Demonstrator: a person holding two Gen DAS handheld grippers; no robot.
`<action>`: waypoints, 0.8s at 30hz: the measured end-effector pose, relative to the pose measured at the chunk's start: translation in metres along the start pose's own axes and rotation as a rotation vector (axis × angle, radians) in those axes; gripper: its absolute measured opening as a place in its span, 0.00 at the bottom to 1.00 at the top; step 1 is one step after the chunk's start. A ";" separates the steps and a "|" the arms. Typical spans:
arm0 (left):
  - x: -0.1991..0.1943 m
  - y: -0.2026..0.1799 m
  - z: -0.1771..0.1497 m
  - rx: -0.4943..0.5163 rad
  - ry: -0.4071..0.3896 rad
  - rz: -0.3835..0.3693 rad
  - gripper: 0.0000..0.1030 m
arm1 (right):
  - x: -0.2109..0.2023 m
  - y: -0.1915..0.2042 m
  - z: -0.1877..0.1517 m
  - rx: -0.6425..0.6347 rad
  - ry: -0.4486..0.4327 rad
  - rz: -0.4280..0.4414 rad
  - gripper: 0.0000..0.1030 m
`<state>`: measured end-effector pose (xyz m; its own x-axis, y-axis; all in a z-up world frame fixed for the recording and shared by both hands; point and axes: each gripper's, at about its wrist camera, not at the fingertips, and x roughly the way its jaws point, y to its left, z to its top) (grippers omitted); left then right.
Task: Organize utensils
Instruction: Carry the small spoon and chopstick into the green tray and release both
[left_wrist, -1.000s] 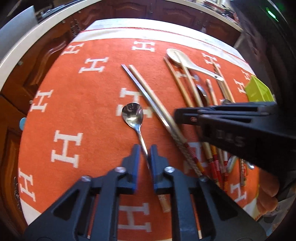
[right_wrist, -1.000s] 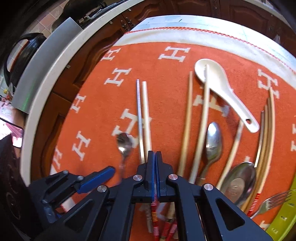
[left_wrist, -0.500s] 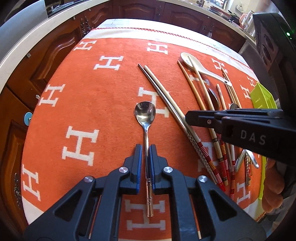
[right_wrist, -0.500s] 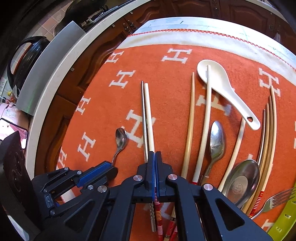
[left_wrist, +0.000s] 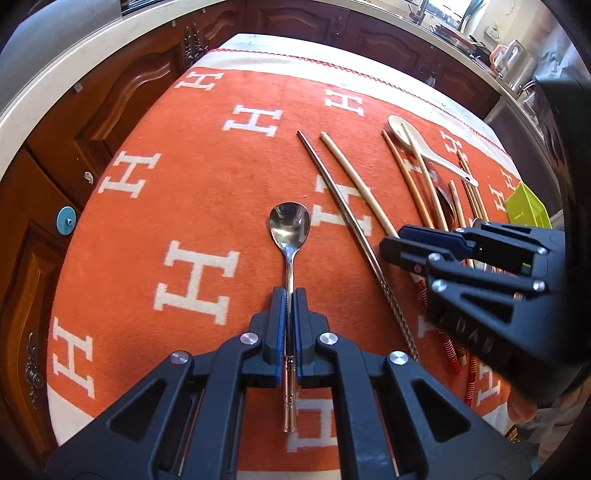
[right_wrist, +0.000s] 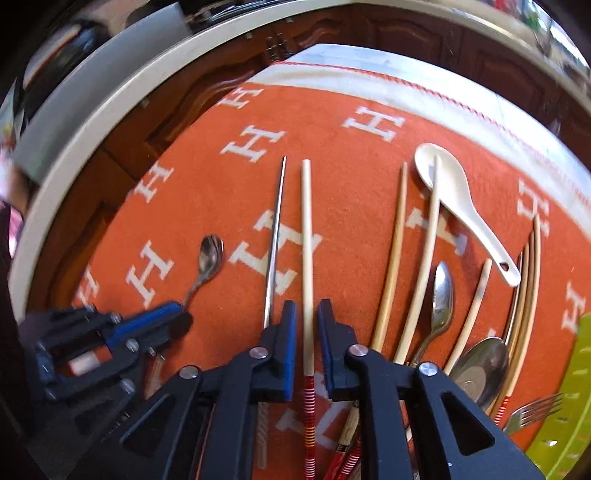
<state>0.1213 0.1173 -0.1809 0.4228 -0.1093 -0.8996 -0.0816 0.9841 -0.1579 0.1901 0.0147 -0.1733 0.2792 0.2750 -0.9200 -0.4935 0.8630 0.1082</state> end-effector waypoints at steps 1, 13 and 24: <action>0.000 0.002 0.000 -0.003 -0.002 -0.002 0.02 | 0.000 0.003 -0.001 -0.011 -0.006 -0.017 0.16; -0.025 0.004 -0.001 -0.025 -0.018 -0.090 0.01 | -0.029 -0.027 -0.022 0.276 -0.043 0.110 0.05; -0.090 -0.059 0.005 0.103 -0.077 -0.230 0.01 | -0.127 -0.091 -0.100 0.545 -0.210 0.196 0.05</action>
<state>0.0921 0.0699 -0.0886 0.4875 -0.3243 -0.8107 0.1155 0.9442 -0.3083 0.1175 -0.1416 -0.1036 0.4097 0.4801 -0.7756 -0.0752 0.8652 0.4958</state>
